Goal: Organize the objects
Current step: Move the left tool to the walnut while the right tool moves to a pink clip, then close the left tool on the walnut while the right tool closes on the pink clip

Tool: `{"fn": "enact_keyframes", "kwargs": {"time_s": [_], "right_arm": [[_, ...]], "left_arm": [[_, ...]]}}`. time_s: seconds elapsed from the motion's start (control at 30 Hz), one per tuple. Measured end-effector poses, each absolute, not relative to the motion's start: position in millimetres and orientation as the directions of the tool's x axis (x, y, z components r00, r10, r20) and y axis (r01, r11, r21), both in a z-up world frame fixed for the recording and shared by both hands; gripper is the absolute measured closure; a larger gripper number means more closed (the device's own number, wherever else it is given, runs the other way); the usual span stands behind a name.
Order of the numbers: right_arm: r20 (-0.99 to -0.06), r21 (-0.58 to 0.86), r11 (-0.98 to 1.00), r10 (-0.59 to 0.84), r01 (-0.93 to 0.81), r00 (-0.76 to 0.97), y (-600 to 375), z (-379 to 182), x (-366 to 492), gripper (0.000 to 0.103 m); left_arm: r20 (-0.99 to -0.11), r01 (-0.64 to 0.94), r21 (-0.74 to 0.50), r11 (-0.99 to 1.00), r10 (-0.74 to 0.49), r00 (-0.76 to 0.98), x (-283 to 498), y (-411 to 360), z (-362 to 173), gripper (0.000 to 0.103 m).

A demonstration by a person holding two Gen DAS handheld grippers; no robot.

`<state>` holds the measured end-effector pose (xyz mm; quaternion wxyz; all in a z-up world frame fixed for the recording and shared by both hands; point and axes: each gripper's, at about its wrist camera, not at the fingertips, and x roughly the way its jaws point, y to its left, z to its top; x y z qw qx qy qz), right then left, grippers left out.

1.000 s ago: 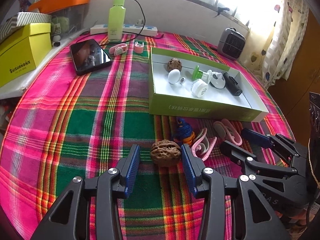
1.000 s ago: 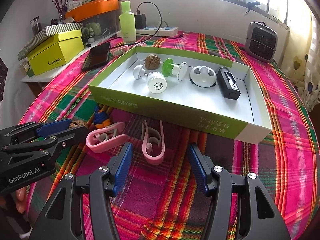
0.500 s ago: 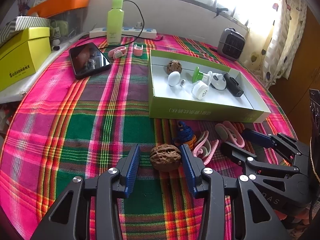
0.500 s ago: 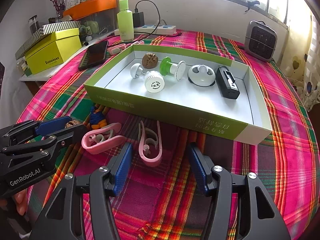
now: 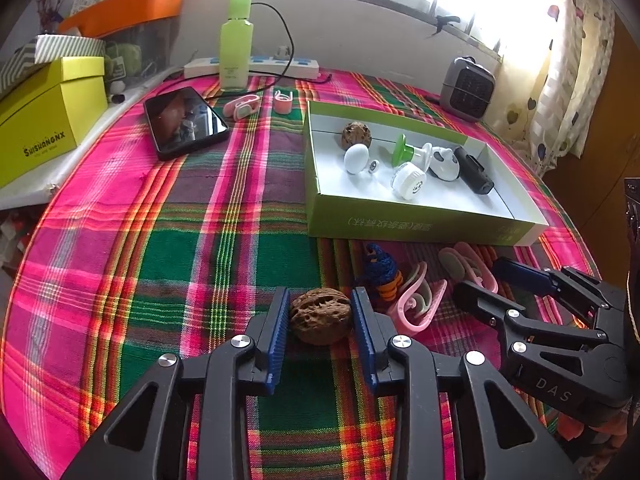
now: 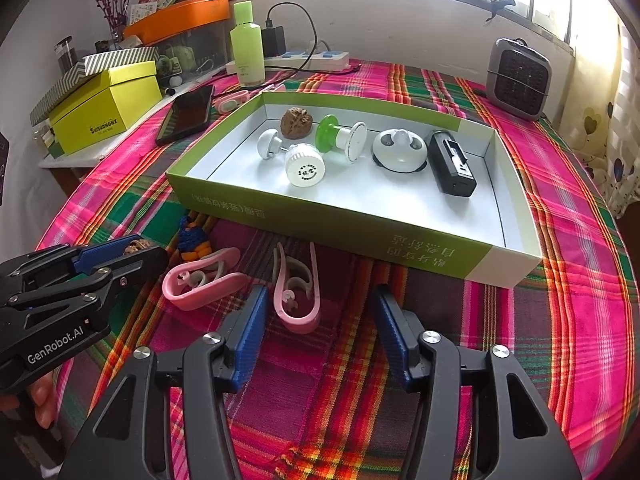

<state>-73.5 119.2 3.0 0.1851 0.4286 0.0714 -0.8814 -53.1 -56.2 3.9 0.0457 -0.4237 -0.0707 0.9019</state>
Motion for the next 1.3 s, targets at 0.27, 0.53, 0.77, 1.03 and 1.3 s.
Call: {"fn": "enact_keyframes", "kwargs": {"time_s": [0.27,0.53,0.77,1.03,1.3], "right_arm": [[-0.779,0.042,-0.925,-0.267,0.377,-0.568,123.6,3.6,-73.7,0.065],[-0.778,0.042,-0.92,-0.275,0.391,-0.565,121.7,3.7,-72.7,0.071],[-0.778,0.041,-0.919,-0.276,0.393,-0.565,121.7,3.8,-72.8,0.074],[-0.777,0.041,-0.919,-0.276,0.393,-0.565,121.7,3.9,-73.1,0.076],[-0.776,0.049,-0.918,-0.283,0.392,-0.564,122.8,4.5,-73.1,0.08]], "left_arm": [[-0.759,-0.019,-0.164,-0.986,0.138,-0.636,-53.8,-56.1,3.3,0.074],[-0.759,-0.018,-0.162,-0.987,0.136,-0.636,-54.6,-56.4,3.2,0.074],[-0.759,-0.016,-0.164,-0.986,0.137,-0.636,-54.3,-55.7,3.1,0.074],[-0.76,-0.015,-0.165,-0.986,0.137,-0.635,-55.0,-56.0,3.1,0.074],[-0.76,-0.014,-0.165,-0.986,0.136,-0.635,-55.6,-56.2,3.9,0.074]]}}
